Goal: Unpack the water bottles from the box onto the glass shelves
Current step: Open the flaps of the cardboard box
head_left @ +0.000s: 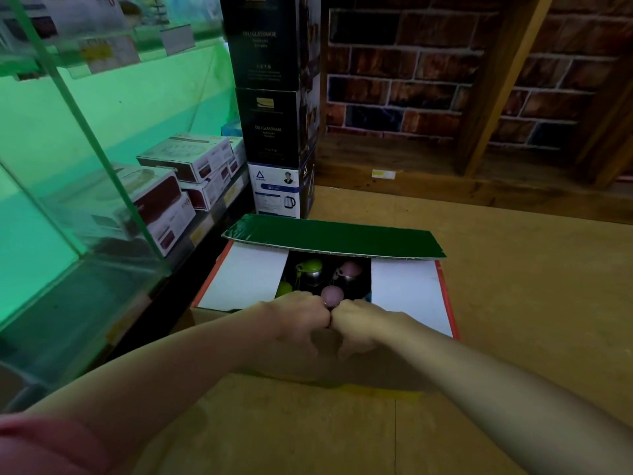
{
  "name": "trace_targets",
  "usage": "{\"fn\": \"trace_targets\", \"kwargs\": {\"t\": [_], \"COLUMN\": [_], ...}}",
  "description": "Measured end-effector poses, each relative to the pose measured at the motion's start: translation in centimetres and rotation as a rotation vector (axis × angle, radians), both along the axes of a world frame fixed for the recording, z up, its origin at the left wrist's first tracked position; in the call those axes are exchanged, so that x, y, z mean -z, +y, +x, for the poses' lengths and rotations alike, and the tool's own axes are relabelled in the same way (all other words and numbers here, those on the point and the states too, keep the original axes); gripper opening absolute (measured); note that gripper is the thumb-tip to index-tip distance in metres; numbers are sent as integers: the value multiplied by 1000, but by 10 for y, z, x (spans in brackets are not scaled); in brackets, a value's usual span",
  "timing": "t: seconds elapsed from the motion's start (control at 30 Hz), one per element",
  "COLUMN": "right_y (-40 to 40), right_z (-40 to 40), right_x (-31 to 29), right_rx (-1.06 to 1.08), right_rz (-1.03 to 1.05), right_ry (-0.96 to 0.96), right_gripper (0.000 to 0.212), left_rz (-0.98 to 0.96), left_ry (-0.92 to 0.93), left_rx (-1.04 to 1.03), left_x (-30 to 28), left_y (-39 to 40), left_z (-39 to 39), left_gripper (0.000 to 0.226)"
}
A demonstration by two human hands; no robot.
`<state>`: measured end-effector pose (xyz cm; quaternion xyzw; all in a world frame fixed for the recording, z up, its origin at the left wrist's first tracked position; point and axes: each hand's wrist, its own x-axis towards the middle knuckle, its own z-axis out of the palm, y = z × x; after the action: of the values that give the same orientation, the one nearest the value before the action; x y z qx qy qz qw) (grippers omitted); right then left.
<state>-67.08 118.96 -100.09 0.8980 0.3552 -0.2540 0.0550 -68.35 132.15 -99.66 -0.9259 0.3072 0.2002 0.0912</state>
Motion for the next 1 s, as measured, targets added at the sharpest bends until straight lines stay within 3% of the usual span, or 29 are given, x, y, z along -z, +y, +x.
{"fn": "trace_targets", "kwargs": {"t": [0.33,0.43,0.6,0.83,1.0], "right_y": [-8,-11,-6,-7,-4], "right_z": [11,13,21,29,40], "right_x": [4,0,-7,-3,1], "right_rx": [49,108,198,256,276], "right_rz": [136,252,346,364,386], "right_ry": [136,138,-8,-52,-156], "right_gripper": [48,41,41,73,82], "left_rz": [-140,-238,-391,-457,-590], "left_ry": [184,232,-13,-131,-390], "left_rx": [-163,-271,-386,-435,-460], "left_x": [-6,-13,-13,0,5], "left_y": [9,13,21,22,14], "left_z": [15,21,33,43,52], "left_gripper": [56,42,25,48,57]}}
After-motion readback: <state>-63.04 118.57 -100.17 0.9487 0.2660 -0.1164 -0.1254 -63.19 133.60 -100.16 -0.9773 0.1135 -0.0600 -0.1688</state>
